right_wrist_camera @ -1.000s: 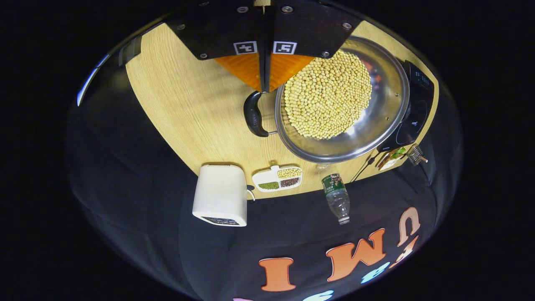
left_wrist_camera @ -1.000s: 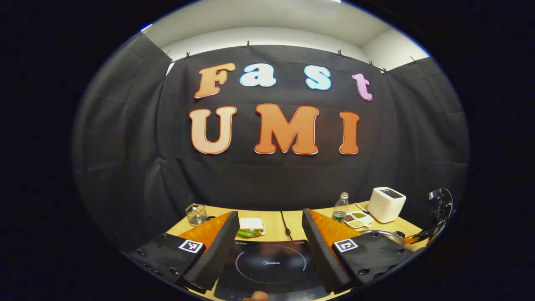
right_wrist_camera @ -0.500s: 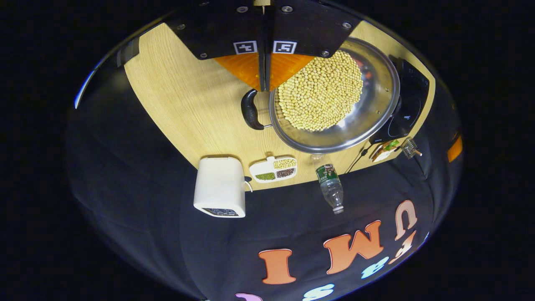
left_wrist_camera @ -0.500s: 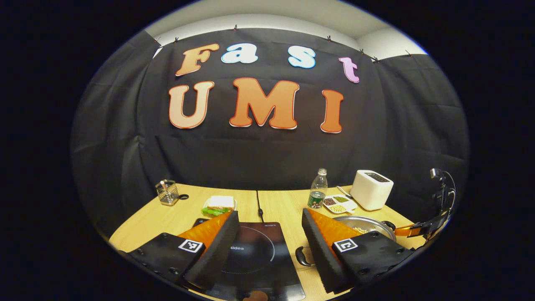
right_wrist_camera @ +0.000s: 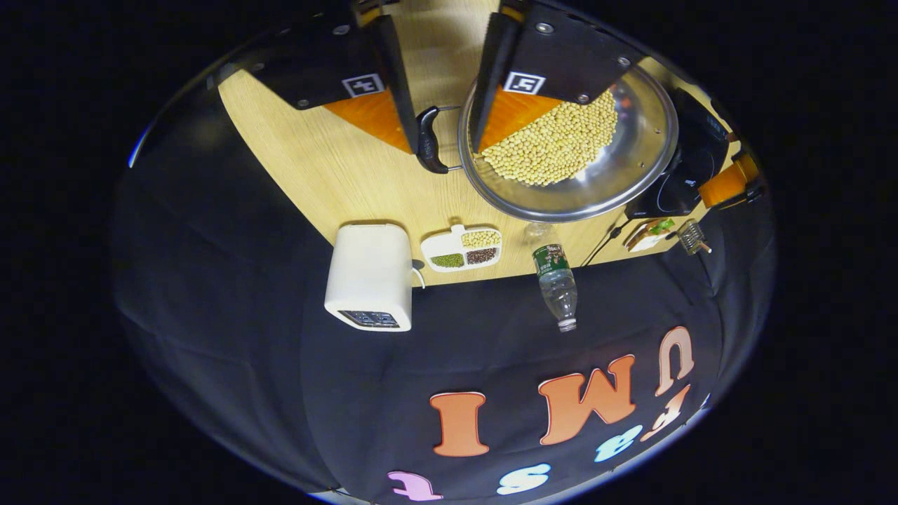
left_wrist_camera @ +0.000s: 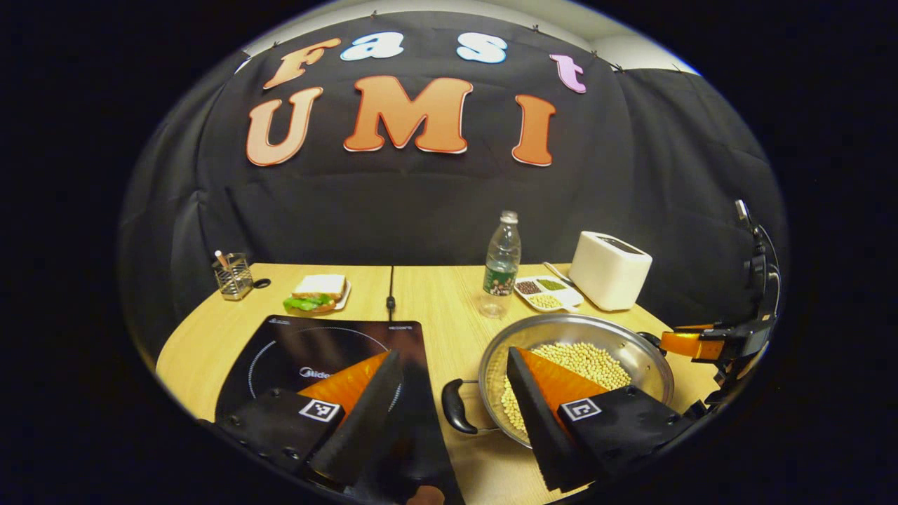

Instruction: First push the handle of the pot to place it horizontally, then grasp the pot with both hands and set it on the induction cooktop.

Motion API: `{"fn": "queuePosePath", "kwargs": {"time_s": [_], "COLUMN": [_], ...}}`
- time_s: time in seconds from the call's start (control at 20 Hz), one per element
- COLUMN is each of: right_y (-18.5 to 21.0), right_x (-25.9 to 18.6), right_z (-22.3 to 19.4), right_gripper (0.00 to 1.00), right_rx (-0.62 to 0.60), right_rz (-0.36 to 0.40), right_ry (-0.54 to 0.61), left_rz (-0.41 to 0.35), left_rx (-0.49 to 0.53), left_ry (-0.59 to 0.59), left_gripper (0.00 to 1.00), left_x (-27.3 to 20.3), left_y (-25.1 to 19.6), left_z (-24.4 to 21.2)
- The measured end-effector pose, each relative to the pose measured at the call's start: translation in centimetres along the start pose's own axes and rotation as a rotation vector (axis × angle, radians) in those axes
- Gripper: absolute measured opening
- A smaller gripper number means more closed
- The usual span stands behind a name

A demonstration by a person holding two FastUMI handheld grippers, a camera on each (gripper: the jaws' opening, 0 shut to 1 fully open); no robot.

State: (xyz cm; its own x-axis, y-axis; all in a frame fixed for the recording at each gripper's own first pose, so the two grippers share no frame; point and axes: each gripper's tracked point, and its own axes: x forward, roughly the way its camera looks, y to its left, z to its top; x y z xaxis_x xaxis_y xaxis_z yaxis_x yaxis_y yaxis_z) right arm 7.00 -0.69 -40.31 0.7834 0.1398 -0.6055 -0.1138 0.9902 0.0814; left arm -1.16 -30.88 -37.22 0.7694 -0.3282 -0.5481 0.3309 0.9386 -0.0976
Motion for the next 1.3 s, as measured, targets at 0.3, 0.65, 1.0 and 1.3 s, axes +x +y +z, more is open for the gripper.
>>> {"fn": "queuePosePath", "kwargs": {"time_s": [0.3, 0.65, 1.0, 1.3], "right_y": [-0.5, -0.3, 0.6, -0.4], "right_x": [2.4, 5.0, 5.5, 4.8], "right_z": [-0.2, -1.5, -2.3, -2.7], "right_gripper": [0.93, 0.94, 0.71, 0.59], "right_rx": [-0.033, -0.032, -0.016, 0.014], "right_rz": [-0.028, -0.025, 0.027, 0.036], "right_ry": [0.009, 0.064, 0.09, 0.107], "left_rz": [-0.016, 0.0, -0.002, 0.002], "left_rx": [-0.02, -0.071, -0.099, -0.102], "left_ry": [0.082, 0.136, 0.18, 0.224], "left_gripper": [0.99, 0.99, 0.99, 0.94], "left_x": [2.7, 4.2, 5.1, 6.2], "left_y": [-1.8, -1.5, -2.0, -2.4], "left_z": [-3.8, -5.5, -6.7, -7.5]}}
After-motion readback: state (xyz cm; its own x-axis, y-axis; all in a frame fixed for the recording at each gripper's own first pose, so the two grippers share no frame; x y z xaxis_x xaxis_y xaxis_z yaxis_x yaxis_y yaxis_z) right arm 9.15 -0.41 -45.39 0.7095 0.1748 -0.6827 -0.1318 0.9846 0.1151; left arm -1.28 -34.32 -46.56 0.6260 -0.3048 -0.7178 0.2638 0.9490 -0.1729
